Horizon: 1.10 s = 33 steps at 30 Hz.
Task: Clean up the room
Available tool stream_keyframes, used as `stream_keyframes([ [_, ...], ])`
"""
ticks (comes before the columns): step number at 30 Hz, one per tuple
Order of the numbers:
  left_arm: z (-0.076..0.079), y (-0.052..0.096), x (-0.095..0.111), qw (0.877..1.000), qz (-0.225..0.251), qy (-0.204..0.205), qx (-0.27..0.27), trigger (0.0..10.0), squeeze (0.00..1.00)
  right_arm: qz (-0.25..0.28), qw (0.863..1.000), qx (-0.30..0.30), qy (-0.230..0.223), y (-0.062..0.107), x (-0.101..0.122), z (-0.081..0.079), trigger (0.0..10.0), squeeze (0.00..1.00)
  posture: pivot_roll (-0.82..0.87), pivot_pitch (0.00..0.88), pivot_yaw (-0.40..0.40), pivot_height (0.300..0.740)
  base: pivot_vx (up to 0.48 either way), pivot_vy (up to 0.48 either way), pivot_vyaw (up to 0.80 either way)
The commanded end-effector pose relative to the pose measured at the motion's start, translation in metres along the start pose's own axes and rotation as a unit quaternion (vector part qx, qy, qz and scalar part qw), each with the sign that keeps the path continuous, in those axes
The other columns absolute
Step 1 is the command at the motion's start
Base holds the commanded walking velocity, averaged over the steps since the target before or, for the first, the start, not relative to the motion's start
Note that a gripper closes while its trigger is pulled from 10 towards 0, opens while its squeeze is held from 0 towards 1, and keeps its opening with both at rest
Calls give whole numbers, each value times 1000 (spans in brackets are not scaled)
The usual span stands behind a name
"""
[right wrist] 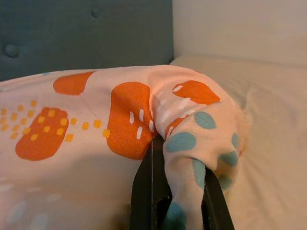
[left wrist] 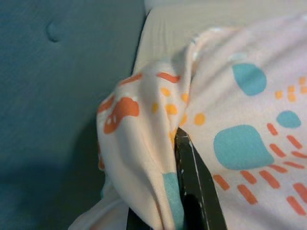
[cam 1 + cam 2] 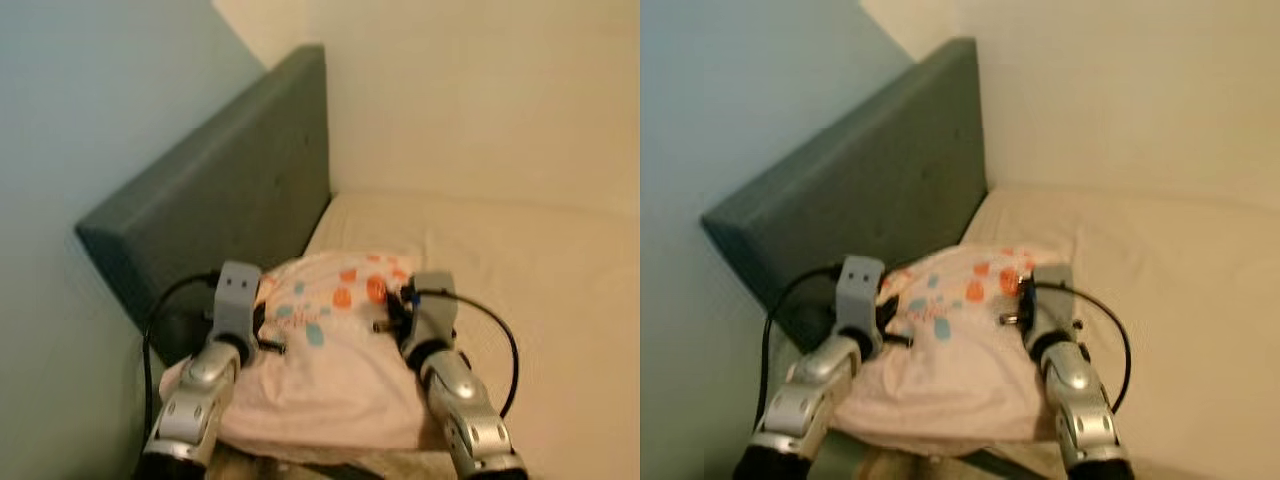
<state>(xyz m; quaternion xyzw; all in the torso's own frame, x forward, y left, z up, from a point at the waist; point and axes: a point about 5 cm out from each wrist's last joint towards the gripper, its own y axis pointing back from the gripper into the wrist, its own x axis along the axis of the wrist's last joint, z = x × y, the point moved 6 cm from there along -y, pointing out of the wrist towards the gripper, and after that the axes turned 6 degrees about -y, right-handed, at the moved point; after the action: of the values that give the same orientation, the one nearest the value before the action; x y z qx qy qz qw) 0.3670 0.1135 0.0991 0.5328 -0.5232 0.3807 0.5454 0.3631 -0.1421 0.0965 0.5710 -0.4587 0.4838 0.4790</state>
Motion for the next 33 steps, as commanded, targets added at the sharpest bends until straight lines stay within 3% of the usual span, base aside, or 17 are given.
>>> stream_keyframes([
  [1, -29, 4, -8, 999, -13, 1, 52, 10000, 0, 23, 1000, -2, 4, -2, 16, -1, 10000, 0, -121, 68, 54, 740, 0, 0, 0],
  [7, -37, 7, -10, 998, -14, 4, 62, 10000, 0, 21, 1000, 5, 4, -3, 17, -4, 10000, 0, -113, 72, 45, 740, 0, 0, 0],
  [15, -41, 8, -13, 997, -23, 7, 68, 10000, 0, 17, 1000, 8, 4, -4, 16, -5, 10000, 0, -109, 74, 42, 740, 0, 479, 0],
  [33, -28, 2, -3, 999, -6, 0, 51, 10000, 0, 23, 1000, 5, 6, -5, 21, -2, 10000, 0, -118, 68, 53, 740, 0, 0, 0],
])
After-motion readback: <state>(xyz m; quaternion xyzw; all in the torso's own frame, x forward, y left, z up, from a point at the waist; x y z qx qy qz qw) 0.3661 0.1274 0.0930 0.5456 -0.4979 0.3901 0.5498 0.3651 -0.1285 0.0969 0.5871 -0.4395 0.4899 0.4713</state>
